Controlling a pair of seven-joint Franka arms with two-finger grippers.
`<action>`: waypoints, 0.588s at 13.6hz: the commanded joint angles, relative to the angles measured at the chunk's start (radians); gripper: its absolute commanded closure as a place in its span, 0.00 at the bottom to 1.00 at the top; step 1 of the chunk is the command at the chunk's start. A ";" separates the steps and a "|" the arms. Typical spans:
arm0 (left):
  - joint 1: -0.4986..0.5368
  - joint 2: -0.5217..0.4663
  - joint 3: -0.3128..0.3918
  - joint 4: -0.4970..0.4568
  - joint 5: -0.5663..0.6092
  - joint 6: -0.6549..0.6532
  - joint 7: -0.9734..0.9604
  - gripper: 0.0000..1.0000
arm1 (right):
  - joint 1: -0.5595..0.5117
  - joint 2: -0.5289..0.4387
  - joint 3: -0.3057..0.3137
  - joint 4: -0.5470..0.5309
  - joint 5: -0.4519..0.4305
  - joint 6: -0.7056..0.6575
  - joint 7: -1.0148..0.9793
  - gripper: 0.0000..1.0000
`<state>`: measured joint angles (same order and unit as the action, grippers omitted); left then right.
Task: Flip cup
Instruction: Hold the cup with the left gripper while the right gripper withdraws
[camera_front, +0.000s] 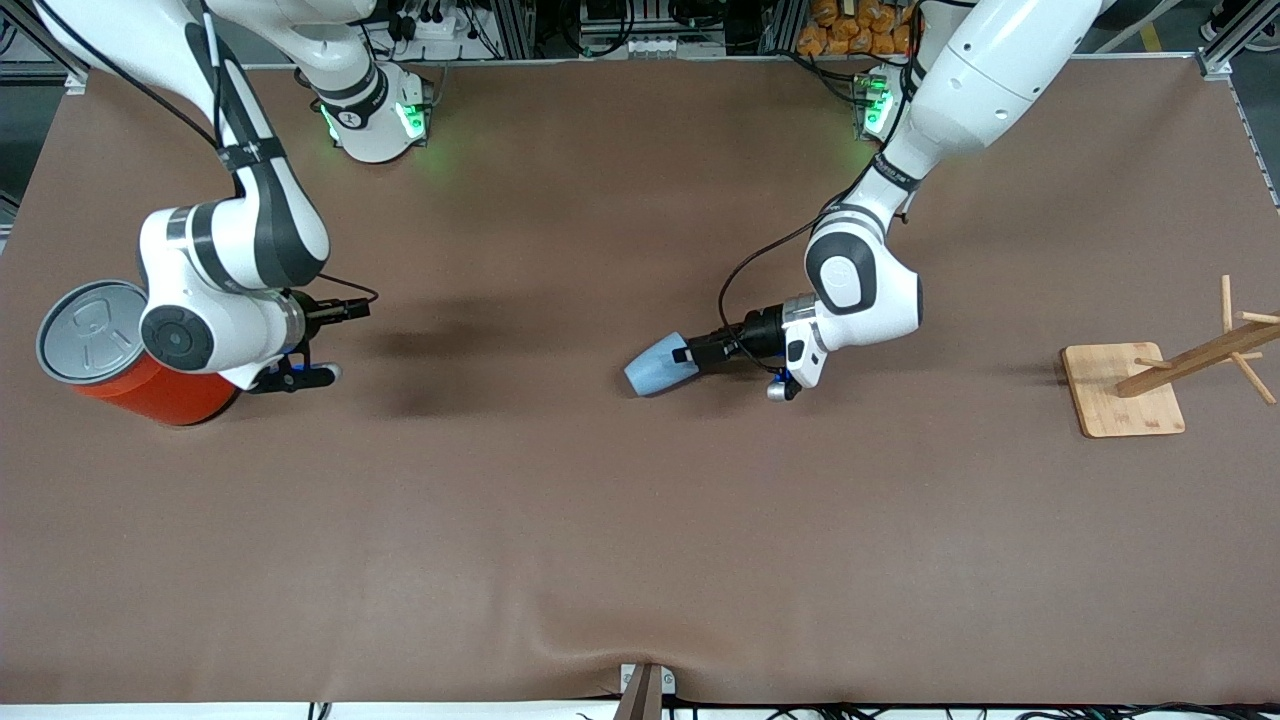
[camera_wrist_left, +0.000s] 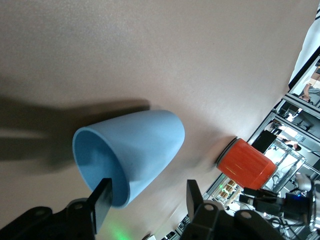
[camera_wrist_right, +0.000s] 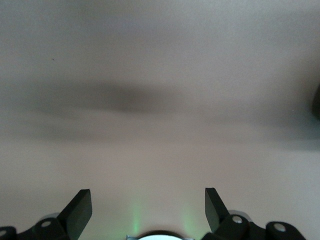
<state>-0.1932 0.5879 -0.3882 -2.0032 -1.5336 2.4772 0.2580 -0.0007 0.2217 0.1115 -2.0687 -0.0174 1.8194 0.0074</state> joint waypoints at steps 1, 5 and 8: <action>-0.014 0.035 0.000 0.043 -0.030 0.025 0.026 0.41 | -0.010 -0.127 0.005 -0.172 0.022 0.113 -0.023 0.00; -0.014 0.056 -0.001 0.058 -0.030 0.037 0.026 0.65 | -0.019 -0.157 -0.001 -0.175 0.020 0.155 -0.023 0.00; -0.015 0.078 -0.001 0.078 -0.030 0.037 0.026 0.93 | -0.076 -0.198 -0.004 -0.180 0.020 0.240 -0.023 0.00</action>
<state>-0.1968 0.6404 -0.3883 -1.9570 -1.5337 2.4934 0.2581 -0.0258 0.0938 0.1008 -2.2039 -0.0169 2.0113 0.0068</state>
